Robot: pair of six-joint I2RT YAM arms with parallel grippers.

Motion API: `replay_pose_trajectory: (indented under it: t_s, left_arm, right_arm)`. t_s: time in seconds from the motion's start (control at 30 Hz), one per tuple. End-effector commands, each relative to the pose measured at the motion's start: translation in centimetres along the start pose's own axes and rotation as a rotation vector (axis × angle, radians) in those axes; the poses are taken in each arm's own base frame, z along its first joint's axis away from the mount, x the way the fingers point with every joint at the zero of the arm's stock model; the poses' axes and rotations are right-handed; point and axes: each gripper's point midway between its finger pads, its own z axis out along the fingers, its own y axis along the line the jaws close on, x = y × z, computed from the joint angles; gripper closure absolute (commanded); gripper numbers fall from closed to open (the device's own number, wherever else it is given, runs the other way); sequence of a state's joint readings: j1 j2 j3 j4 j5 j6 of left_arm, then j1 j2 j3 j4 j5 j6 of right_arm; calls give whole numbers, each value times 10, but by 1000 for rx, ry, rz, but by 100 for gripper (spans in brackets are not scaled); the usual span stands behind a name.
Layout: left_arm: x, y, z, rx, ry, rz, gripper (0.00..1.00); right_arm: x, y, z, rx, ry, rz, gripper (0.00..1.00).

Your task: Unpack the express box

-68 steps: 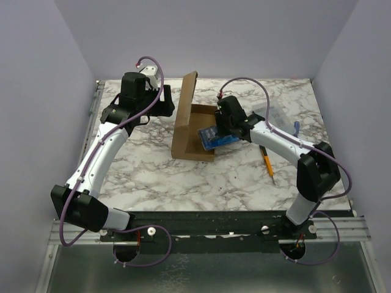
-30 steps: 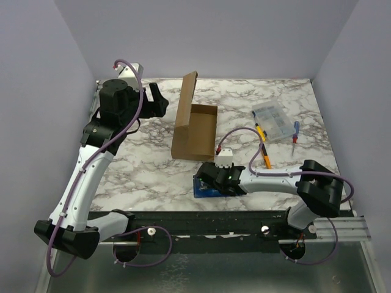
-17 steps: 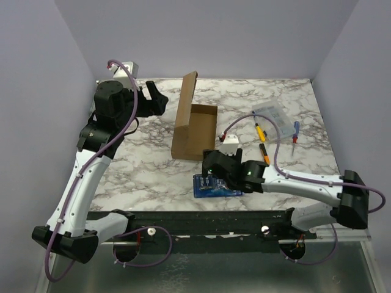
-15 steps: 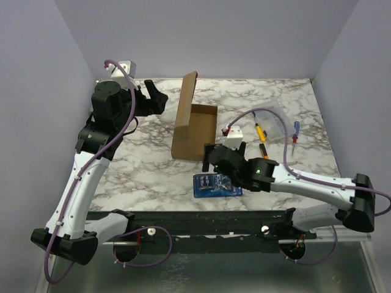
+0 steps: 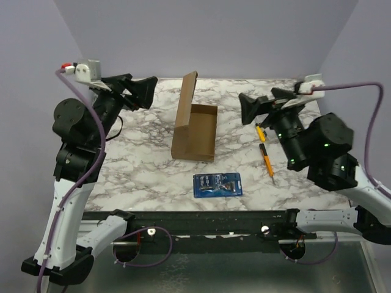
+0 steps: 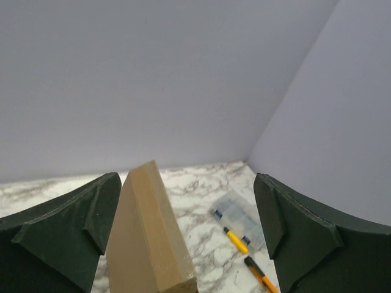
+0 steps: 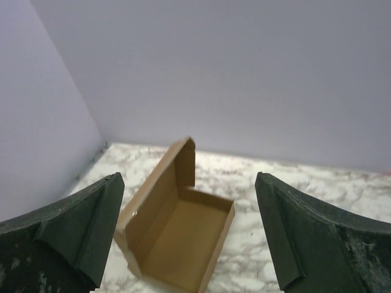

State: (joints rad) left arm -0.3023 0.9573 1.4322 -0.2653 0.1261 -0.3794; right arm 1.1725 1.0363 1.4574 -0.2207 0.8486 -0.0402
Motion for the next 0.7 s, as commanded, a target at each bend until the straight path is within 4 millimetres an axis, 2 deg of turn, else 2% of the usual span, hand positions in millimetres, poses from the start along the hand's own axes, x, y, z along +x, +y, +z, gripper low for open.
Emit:
replay_pose_trajectory:
  t_s: [0.0,0.1,0.27,0.53,0.67]
  left_arm:
    - [-80,-30,-41,64,-276,29,1]
    - [-100,-29,-61,38,-372,43,1]
    - [-116,-28,-82,17,-464,62,1]
    - [-128,-28,-93,3,-516,86,1]
    - [-124,-26,-90,-1,-507,86,1]
  right_arm:
    - [-74,-23,-15,-4,-166,-59,0]
    - [-99,-29,-26,-39,-227,-22,0]
    - [-120,-42,-42,-66,-291,16,0]
    - [-124,-58,-61,-85,-364,76,0]
    - [-118,-73,-56,16,-323,66,0]
